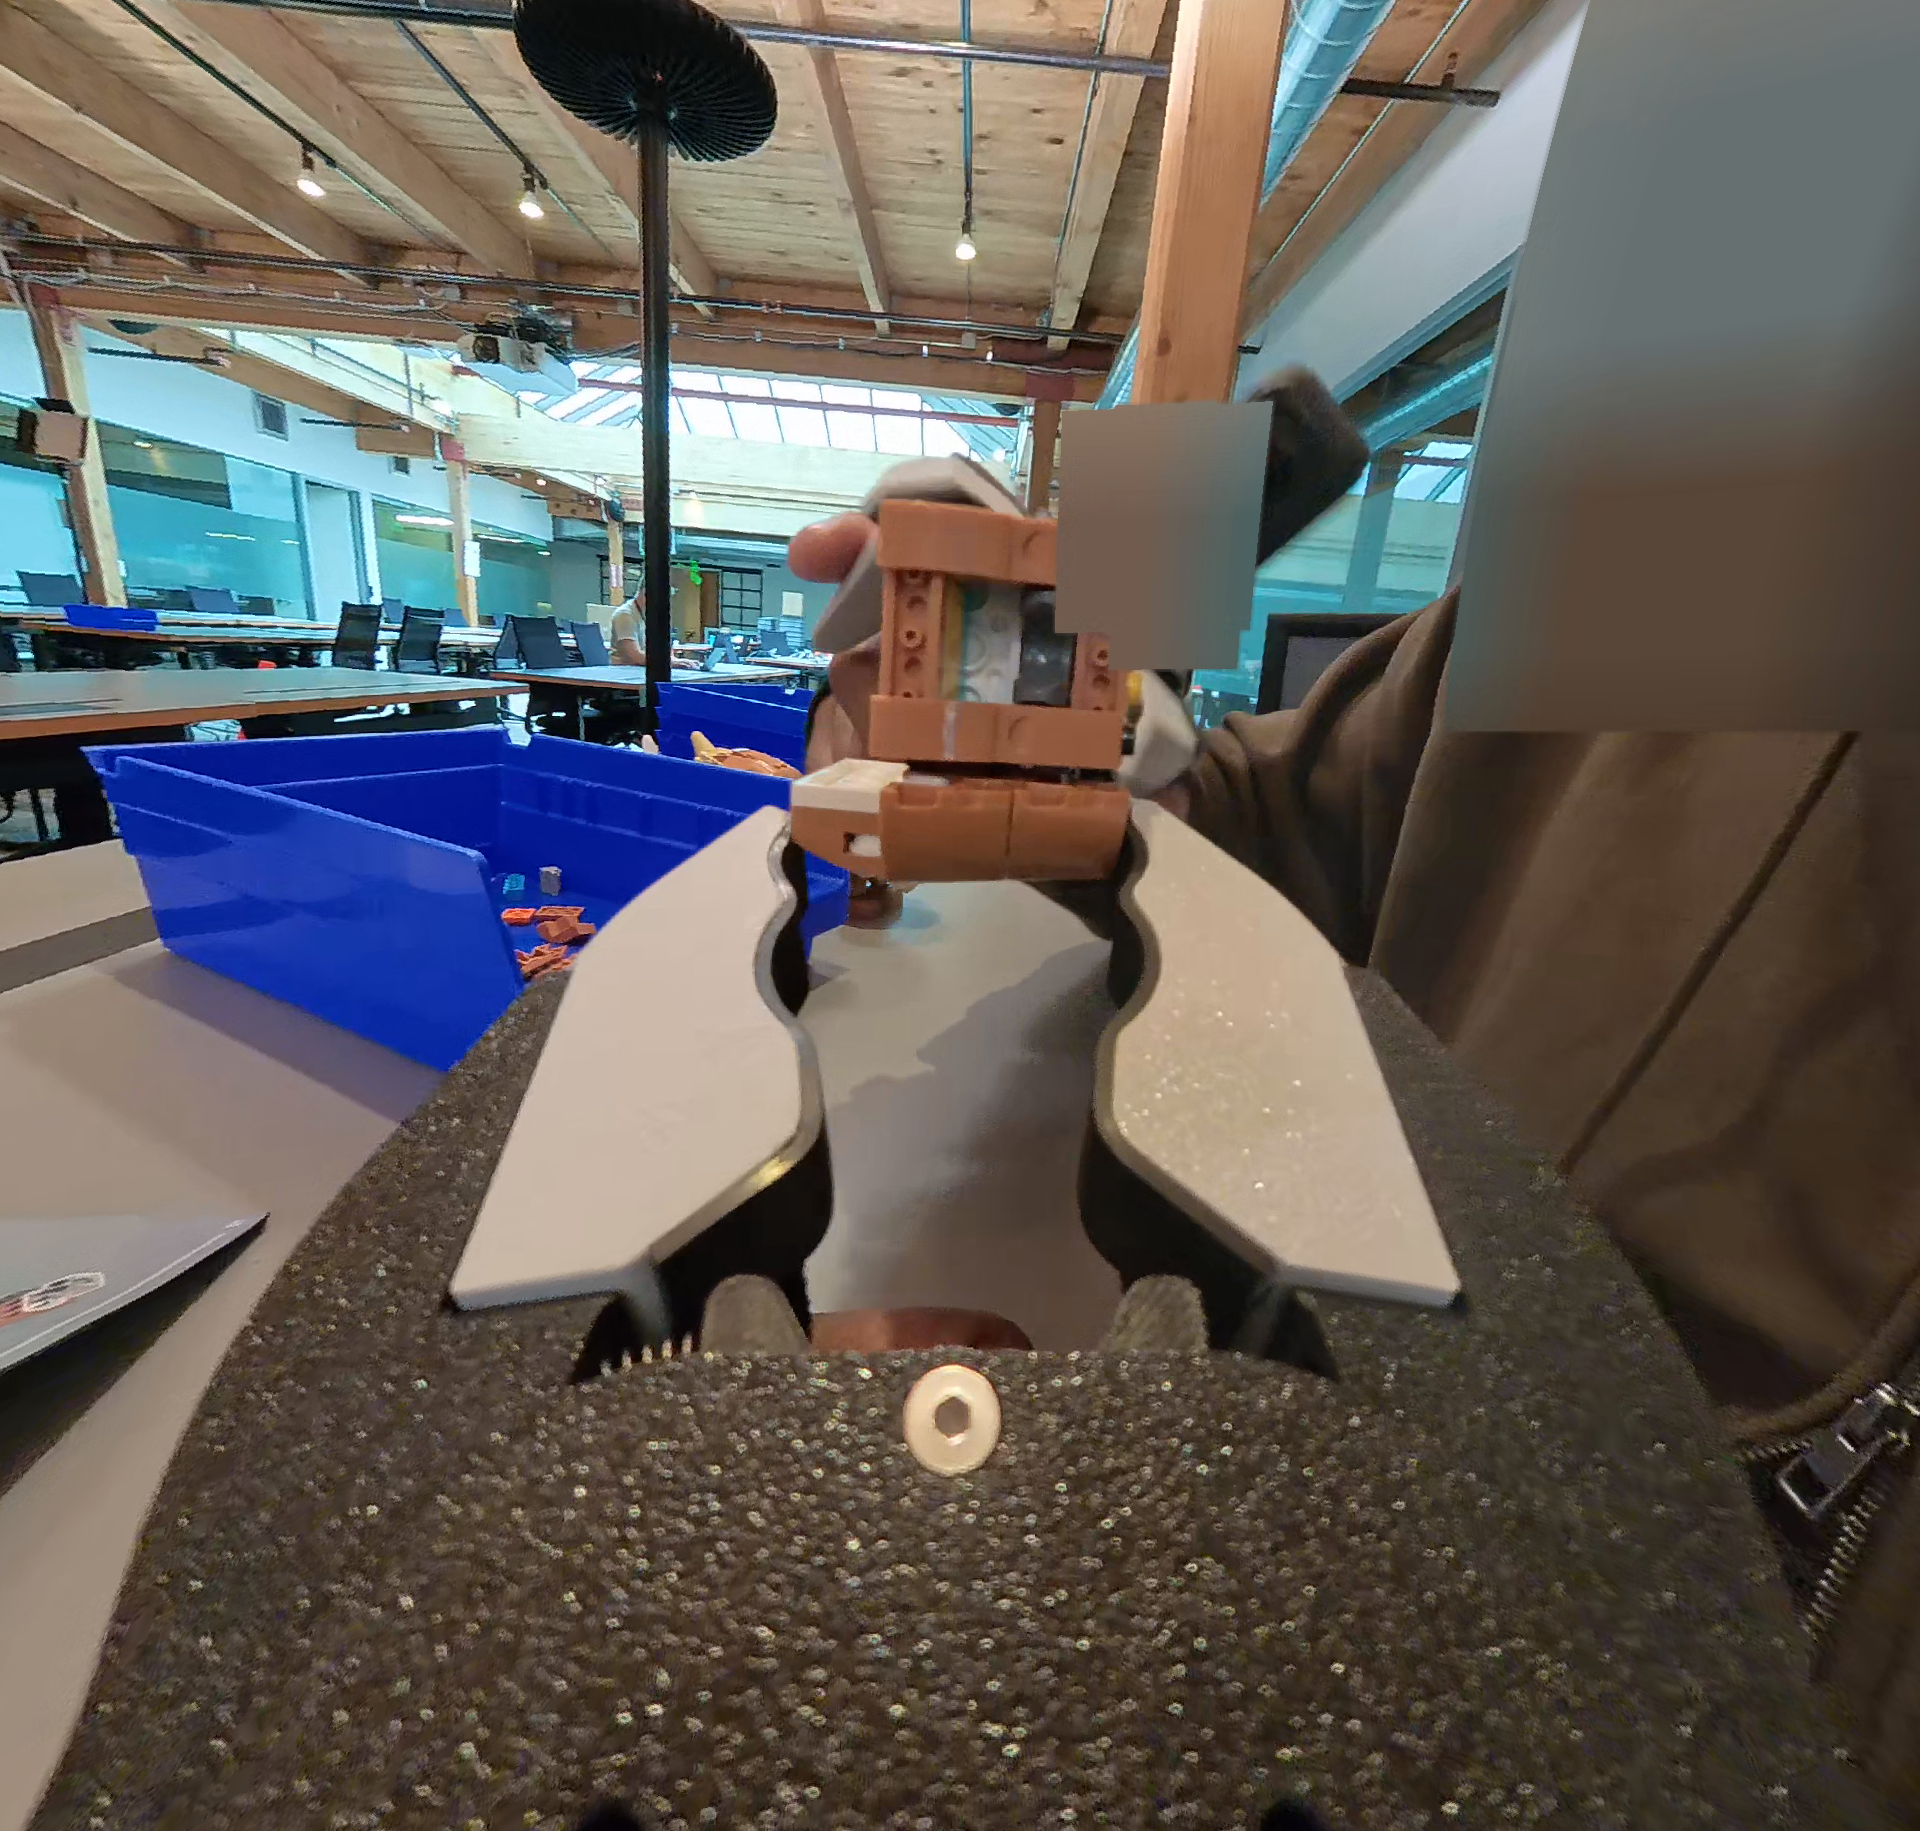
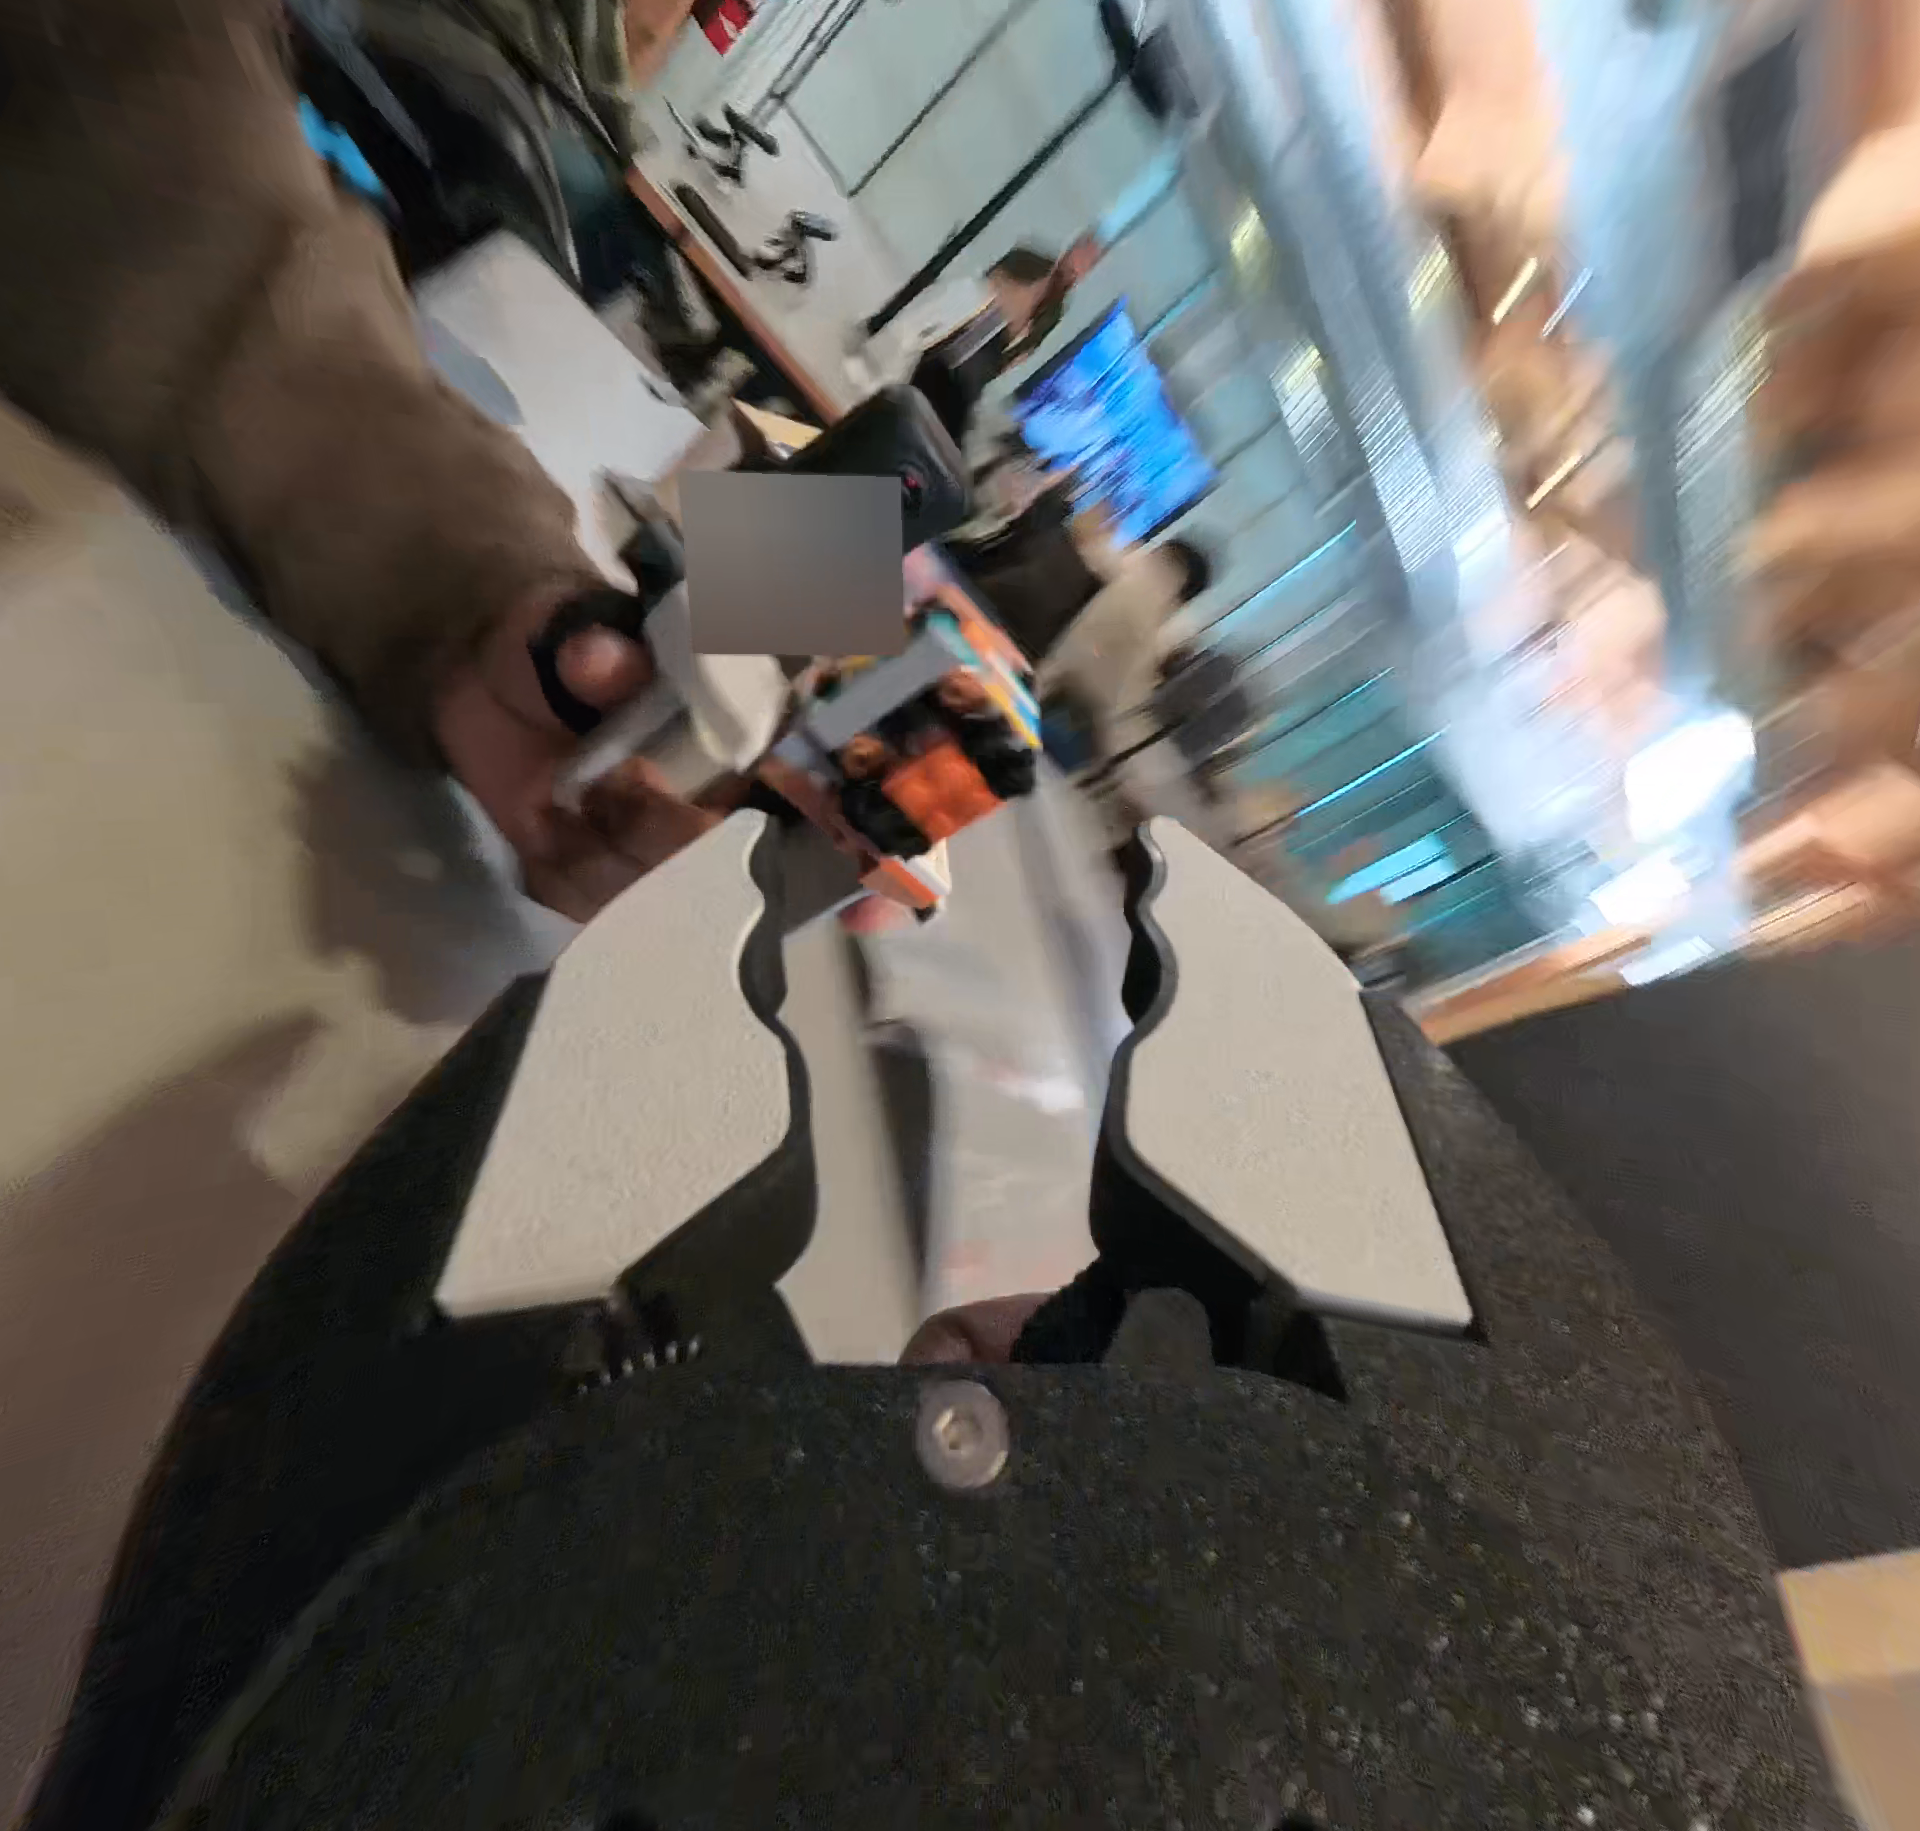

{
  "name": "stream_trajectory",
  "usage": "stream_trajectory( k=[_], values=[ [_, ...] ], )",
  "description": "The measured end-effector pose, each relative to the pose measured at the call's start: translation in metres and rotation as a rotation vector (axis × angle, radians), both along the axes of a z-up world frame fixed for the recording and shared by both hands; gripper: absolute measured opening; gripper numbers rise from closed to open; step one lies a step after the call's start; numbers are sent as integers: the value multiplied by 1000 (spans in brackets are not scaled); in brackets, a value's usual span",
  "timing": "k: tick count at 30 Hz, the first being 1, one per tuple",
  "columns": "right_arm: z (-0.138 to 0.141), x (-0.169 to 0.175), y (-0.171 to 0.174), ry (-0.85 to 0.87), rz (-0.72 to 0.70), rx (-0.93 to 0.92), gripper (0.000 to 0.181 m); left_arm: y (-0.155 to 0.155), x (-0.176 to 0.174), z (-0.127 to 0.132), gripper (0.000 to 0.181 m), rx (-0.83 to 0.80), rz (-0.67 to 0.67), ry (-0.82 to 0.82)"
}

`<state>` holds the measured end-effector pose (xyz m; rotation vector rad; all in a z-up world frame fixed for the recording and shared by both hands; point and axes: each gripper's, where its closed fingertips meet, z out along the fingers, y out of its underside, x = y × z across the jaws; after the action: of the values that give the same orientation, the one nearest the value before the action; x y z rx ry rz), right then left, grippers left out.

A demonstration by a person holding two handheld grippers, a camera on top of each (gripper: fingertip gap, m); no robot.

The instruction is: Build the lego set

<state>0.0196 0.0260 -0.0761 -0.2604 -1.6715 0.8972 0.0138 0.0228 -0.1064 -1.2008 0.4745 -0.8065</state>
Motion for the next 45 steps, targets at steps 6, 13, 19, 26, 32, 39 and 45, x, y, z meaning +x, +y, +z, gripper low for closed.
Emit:
stream_trajectory(
  k=[6,13,19,26,32,39,45],
  values=[
    [25,-3,-12,-434,120,-486,68,2,-2,0,57,4,33,13],
    [7,-25,-20,-637,25,-559,75,3,-4,-1,57,7,57,27],
    [0,-28,-23,-657,27,-513,51,3,-2,-3,57,-2,53,50],
    [-4,-29,-26,-655,39,-447,39,5,-1,-8,57,-33,47,69],
    [-9,-28,-28,-681,58,-427,39,5,3,-14,57,-59,30,94],
    [-11,-29,-28,-710,74,-426,39,5,3,-14,57,-69,17,86],
    [-10,-29,-30,-707,79,-423,39,4,3,-11,57,-57,15,75]
  ],
)
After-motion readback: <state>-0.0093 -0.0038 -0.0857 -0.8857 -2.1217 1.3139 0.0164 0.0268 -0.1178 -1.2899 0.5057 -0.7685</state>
